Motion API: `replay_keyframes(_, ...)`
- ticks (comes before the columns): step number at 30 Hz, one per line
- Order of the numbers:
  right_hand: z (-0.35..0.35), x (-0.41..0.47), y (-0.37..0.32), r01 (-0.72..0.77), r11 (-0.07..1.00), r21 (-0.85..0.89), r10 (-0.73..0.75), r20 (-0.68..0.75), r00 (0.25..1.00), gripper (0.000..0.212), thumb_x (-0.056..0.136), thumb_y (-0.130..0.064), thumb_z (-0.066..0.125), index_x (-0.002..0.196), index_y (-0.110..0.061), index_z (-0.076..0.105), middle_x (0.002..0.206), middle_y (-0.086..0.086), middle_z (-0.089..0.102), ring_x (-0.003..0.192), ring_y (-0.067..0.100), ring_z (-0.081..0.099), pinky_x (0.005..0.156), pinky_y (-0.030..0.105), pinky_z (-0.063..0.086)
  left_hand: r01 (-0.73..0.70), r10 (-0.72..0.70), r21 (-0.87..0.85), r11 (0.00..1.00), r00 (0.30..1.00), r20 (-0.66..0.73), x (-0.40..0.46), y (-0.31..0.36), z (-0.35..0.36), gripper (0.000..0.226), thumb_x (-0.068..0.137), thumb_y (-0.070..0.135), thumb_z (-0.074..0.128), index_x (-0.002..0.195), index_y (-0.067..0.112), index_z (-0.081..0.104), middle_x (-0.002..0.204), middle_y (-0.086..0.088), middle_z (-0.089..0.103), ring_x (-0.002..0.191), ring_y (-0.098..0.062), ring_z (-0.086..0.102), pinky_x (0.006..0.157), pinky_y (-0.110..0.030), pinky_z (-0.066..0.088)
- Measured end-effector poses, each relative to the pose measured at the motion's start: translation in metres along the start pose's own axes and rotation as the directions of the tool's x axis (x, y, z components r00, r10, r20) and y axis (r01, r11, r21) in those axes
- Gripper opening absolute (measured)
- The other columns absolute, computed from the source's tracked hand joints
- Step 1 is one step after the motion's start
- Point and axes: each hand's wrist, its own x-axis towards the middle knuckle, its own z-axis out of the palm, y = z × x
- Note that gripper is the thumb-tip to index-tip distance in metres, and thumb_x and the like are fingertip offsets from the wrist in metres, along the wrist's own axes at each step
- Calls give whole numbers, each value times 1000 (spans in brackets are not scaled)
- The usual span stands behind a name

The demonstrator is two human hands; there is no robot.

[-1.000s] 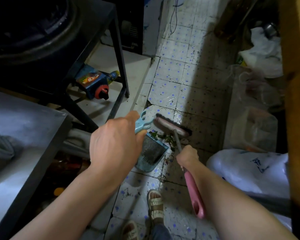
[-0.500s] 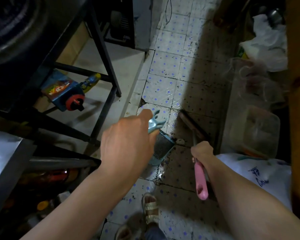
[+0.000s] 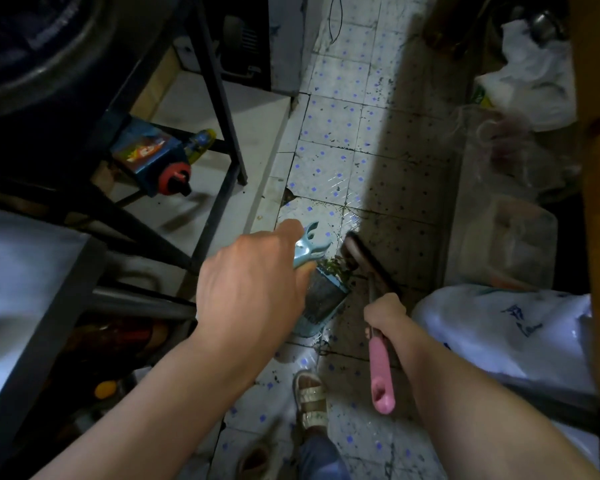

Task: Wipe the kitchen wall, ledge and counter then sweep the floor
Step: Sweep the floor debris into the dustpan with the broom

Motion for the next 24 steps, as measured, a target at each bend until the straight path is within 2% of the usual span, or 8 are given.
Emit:
replay_keyframes(6,48,-53,16,13,1000,4,-13,64,998,35,88,-10,57,119,4,54,114,20,61,89,32,63,75,30,51,6,-6,2,1000,1000,-10,-57,-36,-12,24,88,46,51,97,25,45,74,1,57,71,-26,55,56,-29,34)
replay_keyframes(8,63,-75,23,23,1000,-21,-22,71,997,37,89,-13,57,121,4,53,118,20,61,93,31,63,71,25,48,4,-4,4,1000,1000,-14,-77,-48,-17,23,89,45,52,99,25,46,75,0,58,70,-25,54,56,-29,32)
replay_keyframes(9,70,-84,26,35,999,-36,-33,71,997,37,90,-14,57,122,4,53,119,19,61,90,29,64,64,21,46,1,-1,6,1000,1000,-16,-85,-53,-19,23,89,44,52,100,25,47,74,0,58,70,-25,53,55,-29,31)
replay_keyframes(12,82,-108,33,18,999,-28,-16,85,996,35,92,-12,55,122,6,53,108,19,66,51,19,57,29,12,33,-9,9,25,1000,1000,-22,-109,-66,-25,23,90,44,51,102,25,48,71,3,53,68,-24,52,56,-28,31)
replay_keyframes(14,87,-118,38,12,1000,-21,-11,82,997,34,90,-10,55,120,6,55,101,18,67,47,18,55,25,14,31,-8,9,36,999,1000,-21,-120,-72,-28,24,90,45,51,102,25,48,65,5,45,65,-23,46,55,-29,29)
replay_keyframes(18,93,-133,47,15,999,41,-17,51,999,31,86,-7,57,113,8,60,98,17,69,62,25,67,46,23,52,-9,9,56,998,1000,-5,-135,-74,-30,24,90,44,49,106,26,49,60,5,35,65,-21,44,57,-28,29)
replay_keyframes(21,93,-139,58,-10,996,84,6,54,999,30,88,-9,56,114,6,58,105,20,67,66,28,64,42,22,48,-23,23,45,999,1000,6,-142,-68,-30,23,90,42,49,106,25,49,61,5,37,67,-23,47,58,-29,32)
replay_keyframes(24,87,-138,71,-23,993,112,23,2,1000,33,87,-11,57,115,6,58,111,22,65,92,33,67,71,31,56,-31,30,32,999,1000,8,-146,-59,-27,22,89,42,49,104,25,48,66,3,43,70,-26,51,58,-30,33)
